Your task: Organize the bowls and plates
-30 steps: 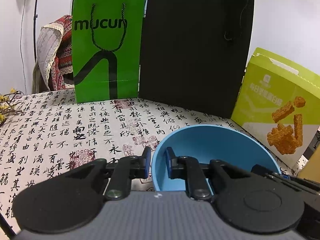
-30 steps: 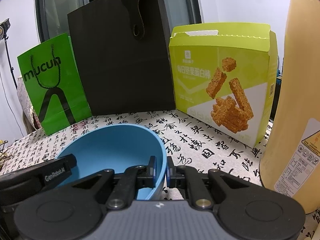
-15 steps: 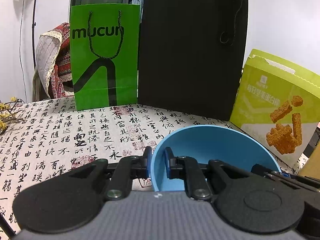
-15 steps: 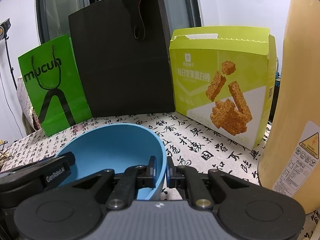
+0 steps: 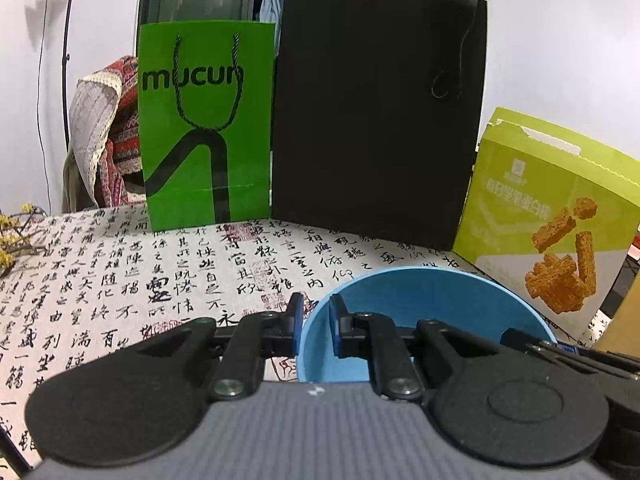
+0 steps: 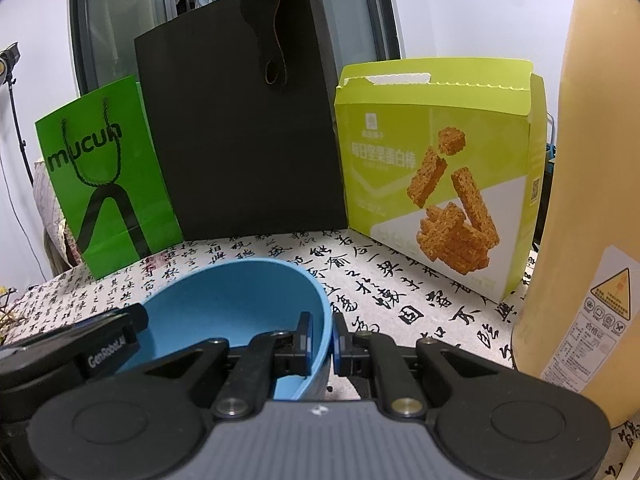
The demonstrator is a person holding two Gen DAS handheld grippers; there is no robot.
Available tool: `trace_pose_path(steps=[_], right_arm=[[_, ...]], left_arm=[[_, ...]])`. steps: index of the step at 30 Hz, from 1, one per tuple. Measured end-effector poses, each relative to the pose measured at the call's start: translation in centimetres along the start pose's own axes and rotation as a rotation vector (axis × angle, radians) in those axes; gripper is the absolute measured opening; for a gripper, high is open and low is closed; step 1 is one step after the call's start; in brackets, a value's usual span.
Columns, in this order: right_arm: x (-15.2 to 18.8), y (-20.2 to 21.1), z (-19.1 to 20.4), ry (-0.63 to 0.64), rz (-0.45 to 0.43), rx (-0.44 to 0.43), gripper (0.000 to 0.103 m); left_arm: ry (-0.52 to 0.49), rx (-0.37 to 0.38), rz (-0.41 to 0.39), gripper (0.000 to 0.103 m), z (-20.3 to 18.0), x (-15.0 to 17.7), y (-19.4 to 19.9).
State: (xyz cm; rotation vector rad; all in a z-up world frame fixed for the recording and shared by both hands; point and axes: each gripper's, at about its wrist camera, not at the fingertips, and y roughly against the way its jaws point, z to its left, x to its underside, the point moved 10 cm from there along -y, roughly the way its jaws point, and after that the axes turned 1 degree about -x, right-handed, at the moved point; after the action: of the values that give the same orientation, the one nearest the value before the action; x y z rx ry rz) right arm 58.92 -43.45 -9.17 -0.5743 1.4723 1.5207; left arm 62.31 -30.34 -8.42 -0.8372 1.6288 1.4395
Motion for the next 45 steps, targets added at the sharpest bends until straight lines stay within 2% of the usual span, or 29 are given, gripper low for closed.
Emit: trace_pose_path(steps=[6, 14, 21, 24, 26, 29, 31, 34, 39, 41, 43, 45], right_arm=[[-0.2, 0.4, -0.4, -0.023, -0.008, -0.002, 0.009], [0.1, 0.3, -0.5, -0.037, 0.001, -0.004, 0.009], [0.6, -0.4, -0.7, -0.054, 0.049, -0.01, 0.012], [0.7, -0.5, -0.8, -0.067, 0.063, -0.018, 0.013], [0.8, -0.5, -0.8, -0.074, 0.073, -0.025, 0.014], [0.8, -0.5, -0.9, -0.091, 0.086, -0.036, 0.024], [0.7, -0.4, -0.9, -0.101, 0.091, -0.038, 0.033], [0.7, -0.4, -0.9, -0.108, 0.098, -0.043, 0.034], [1.5, -1.0, -0.9, -0.105, 0.149, -0.031, 0.034], [1.7, -1.0, -0.8, -0.112, 0.163, -0.041, 0.031], [1.9, -1.0, -0.7, -0.12, 0.171, -0.054, 0.018], [1.9, -1.0, -0.6, -0.135, 0.18, -0.069, 0.014]], left_arm=[[-0.015, 0.009, -0.021, 0.013, -0.4, -0.3, 0.5], [0.006, 0.017, -0.006, 0.013, -0.1, -0.3, 0.3], [0.099, 0.059, 0.108, 0.015, 0.8, 0.6, -1.1], [0.12, 0.061, 0.124, 0.022, 1.2, 0.8, -1.2], [0.128, 0.062, 0.136, 0.035, 1.3, 1.0, -1.3], [0.148, 0.059, 0.143, 0.045, 1.6, 0.9, -1.3], [0.162, 0.06, 0.157, 0.048, 1.8, 1.0, -1.4], [0.167, 0.061, 0.195, 0.051, 1.8, 1.4, -1.9], [0.165, 0.054, 0.227, 0.047, 1.8, 1.9, -2.1], [0.151, 0.041, 0.221, 0.036, 1.8, 1.9, -2.1], [0.136, 0.044, 0.221, 0.026, 1.5, 1.9, -2.1], [0.132, 0.064, 0.223, 0.017, 1.2, 2.0, -2.1]])
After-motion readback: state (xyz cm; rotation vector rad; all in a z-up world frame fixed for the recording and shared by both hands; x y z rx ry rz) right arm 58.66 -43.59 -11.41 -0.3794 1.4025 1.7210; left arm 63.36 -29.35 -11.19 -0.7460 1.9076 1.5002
